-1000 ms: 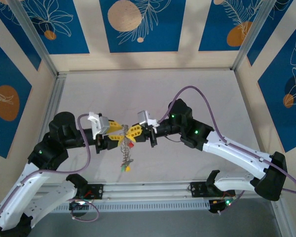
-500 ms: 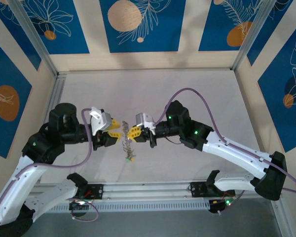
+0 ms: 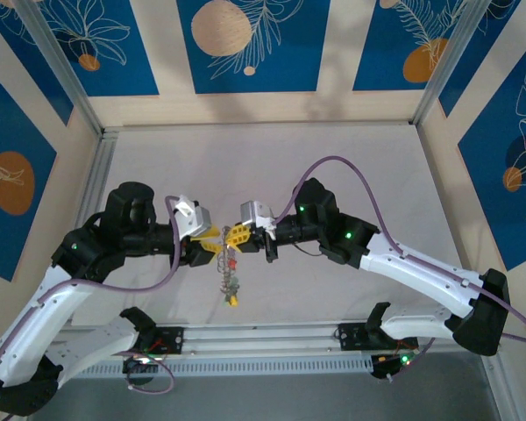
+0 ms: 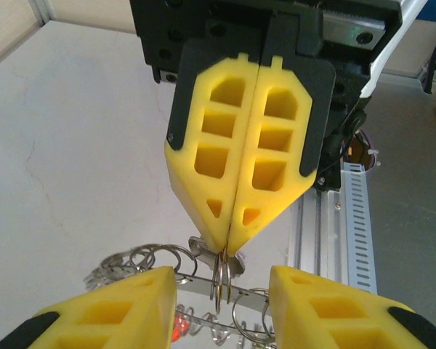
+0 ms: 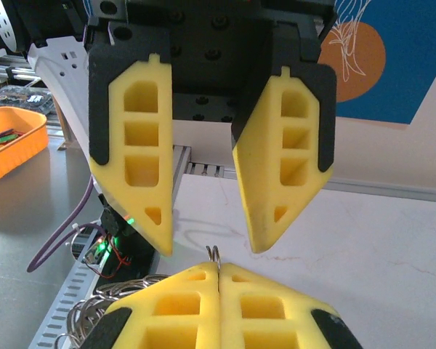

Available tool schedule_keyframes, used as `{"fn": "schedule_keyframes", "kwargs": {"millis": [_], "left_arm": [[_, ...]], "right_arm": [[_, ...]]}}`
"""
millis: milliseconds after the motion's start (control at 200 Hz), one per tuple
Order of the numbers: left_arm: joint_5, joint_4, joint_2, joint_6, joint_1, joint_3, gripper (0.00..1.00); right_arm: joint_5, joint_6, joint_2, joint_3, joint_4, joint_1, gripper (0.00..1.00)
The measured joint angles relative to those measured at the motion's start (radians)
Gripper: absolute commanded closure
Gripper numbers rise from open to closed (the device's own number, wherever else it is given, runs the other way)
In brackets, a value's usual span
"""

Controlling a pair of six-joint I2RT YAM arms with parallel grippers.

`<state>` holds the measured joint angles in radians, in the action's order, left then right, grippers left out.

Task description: Put the keys on the keyring

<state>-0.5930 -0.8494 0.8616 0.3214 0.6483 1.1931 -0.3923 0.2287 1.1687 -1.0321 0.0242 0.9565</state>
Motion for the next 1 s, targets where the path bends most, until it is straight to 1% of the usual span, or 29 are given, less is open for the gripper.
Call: {"fn": "schedule_keyframes", "kwargs": {"millis": [30, 120, 285, 325, 395, 435, 785, 860, 1000], "left_arm": [[0.001, -0.001, 0.0, 0.003, 0.002, -0.003, 0.63], [0.008, -0.005, 0.0, 0.004, 0.005, -0.016, 0.68], [0.02, -0.004, 0.0, 0.011, 0.011, -0.036, 0.73], [0.022, -0.004, 0.0, 0.011, 0.013, -0.039, 0.79], [0.026, -0.003, 0.003, 0.014, 0.018, -0.044, 0.97], [0.028, -0.001, 0.006, 0.016, 0.022, -0.047, 1.0], [0.037, 0.054, -0.004, 0.016, 0.035, -0.074, 1.0], [0.037, 0.063, -0.01, 0.009, 0.035, -0.082, 0.91], [0.037, 0.084, -0.03, -0.009, 0.036, -0.108, 0.81]], "right_arm": [[0.0, 0.0, 0.0, 0.0, 0.0, 0.0, 1.0], [0.0, 0.0, 0.0, 0.0, 0.0, 0.0, 1.0], [0.0, 0.0, 0.0, 0.0, -0.001, 0.0, 1.0], [-0.002, 0.0, 0.0, 0.0, -0.004, 0.0, 1.0], [-0.003, 0.0, 0.0, -0.001, -0.004, 0.0, 1.0], [-0.003, 0.0, 0.0, -0.001, -0.004, 0.0, 1.0], [-0.003, 0.0, 0.0, -0.001, -0.005, 0.0, 1.0], [-0.003, -0.001, 0.0, -0.001, -0.005, 0.0, 1.0], [-0.004, -0.002, 0.0, -0.001, -0.005, 0.0, 1.0]]}}
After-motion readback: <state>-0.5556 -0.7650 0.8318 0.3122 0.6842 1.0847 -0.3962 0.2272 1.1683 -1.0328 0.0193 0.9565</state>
